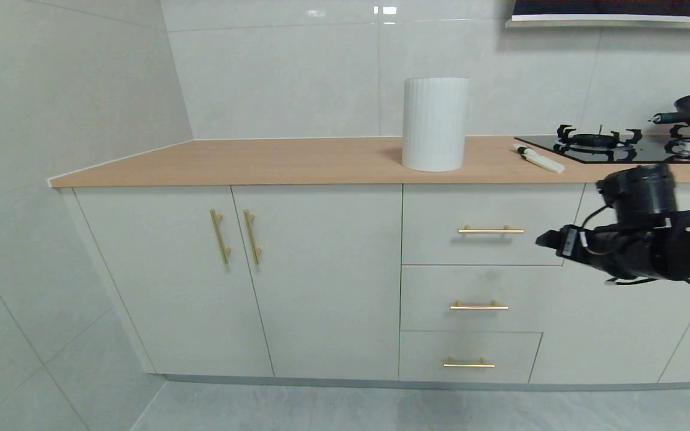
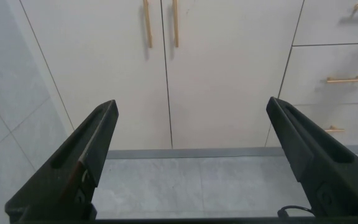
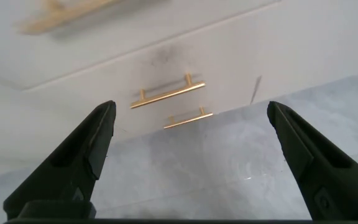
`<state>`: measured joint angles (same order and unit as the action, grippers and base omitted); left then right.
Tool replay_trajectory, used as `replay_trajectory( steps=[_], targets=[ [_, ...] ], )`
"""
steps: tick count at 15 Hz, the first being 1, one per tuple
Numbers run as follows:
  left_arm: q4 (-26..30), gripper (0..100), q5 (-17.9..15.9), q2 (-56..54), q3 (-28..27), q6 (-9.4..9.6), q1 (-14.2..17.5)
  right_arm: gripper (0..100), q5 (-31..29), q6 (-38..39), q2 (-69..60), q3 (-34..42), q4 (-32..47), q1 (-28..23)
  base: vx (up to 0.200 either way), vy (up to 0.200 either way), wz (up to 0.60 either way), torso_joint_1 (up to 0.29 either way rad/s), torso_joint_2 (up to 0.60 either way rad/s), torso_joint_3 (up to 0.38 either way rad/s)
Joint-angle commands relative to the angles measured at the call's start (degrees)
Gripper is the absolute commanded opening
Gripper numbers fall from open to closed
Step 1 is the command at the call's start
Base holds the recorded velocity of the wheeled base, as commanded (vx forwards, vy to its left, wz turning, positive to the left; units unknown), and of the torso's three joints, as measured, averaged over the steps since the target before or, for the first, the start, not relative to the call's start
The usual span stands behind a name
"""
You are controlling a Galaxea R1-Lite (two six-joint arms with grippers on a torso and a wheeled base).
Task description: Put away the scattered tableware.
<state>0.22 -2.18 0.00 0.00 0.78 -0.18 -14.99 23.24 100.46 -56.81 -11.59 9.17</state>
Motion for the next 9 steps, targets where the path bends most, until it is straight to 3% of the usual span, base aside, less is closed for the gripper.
replay_trajectory(
  steps=[1, 5, 9],
  targets=[
    [0.04, 100, 0.07, 0.0, 0.0, 0.01, 0.01, 100, -3.9, -6.1, -29.53, 17.08, -0.1, -1.35, 0.0, 0.0, 0.0, 0.0, 0.0, 0.0],
    [0.04, 100, 0.07, 0.0, 0.0, 0.01, 0.01, 100, -5.04, -15.24, -56.34, 28.68, 1.49, -2.31, 0.0, 0.0, 0.0, 0.0, 0.0, 0.0],
    [0.04, 100, -0.02, 0.0, 0.0, 0.01, 0.01, 100, -7.86, -20.77, -76.2, 34.13, 10.8, -3.98, 0.0, 0.0, 0.0, 0.0, 0.0, 0.0]
  ],
)
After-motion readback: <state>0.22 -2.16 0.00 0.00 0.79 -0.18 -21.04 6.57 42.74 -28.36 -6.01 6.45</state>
